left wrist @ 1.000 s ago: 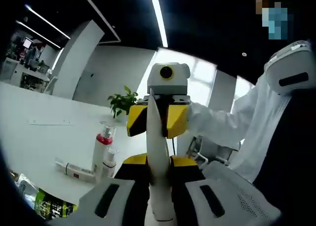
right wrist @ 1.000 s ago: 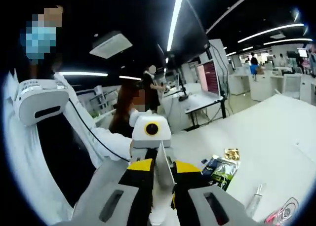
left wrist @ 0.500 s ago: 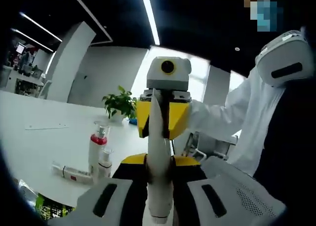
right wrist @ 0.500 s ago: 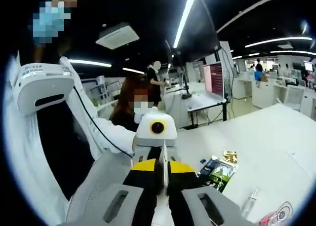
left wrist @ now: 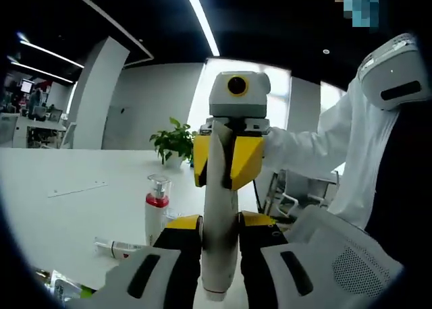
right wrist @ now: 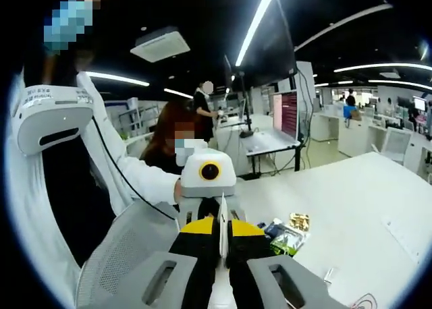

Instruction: Arrange the skincare products in the storage area until every visible bottle or jar stands upright without overlapping.

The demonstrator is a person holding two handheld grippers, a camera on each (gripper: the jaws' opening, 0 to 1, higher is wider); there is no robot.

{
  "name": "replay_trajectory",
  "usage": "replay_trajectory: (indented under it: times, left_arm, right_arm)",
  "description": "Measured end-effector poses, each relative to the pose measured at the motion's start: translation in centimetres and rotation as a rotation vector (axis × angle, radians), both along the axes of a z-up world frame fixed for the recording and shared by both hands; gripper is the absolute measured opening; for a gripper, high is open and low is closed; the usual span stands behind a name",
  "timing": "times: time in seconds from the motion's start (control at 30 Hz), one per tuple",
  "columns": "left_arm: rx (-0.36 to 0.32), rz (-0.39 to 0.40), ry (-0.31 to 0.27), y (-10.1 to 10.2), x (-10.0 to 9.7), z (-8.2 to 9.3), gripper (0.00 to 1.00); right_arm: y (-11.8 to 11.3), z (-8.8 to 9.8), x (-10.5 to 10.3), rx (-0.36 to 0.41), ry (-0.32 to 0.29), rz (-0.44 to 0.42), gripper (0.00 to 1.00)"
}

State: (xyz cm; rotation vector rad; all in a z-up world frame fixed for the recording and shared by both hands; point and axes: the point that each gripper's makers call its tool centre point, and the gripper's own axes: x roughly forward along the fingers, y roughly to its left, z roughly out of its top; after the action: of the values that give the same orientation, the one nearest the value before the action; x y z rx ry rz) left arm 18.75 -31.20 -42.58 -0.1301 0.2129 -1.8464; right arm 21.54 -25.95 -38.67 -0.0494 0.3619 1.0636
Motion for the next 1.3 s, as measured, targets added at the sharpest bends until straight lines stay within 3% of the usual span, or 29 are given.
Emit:
replay_trajectory:
  times: [0.5, 0.97, 1.23, 1.3]
  left_arm:
    - [0.032, 0.058, -0.163, -2.6, 5.9, 1.3, 0.19]
    - [0.091, 0.115, -0.248, -4.4, 10.6, -0.2, 0.21]
    - [0.126, 0.103, -0.275, -4.5, 11.9, -0.6, 0.2]
    - [0.165, 0.092, -0.309, -4.7, 12.3, -1.4, 0.2]
  right_arm:
    - [-2.9, 1.9, 4.8, -0.15, -0.119, -0.018, 0.0]
    - [-6.4, 0.9, 8.2, -0.256, -0.125, -0.068, 0.0]
    - [-8.4, 0.5, 9.3, -0.283, -0.114, -0.103, 0.0]
    - [-8.8, 0.4, 9.5, -0.306, -0.11, -0.098, 0.0]
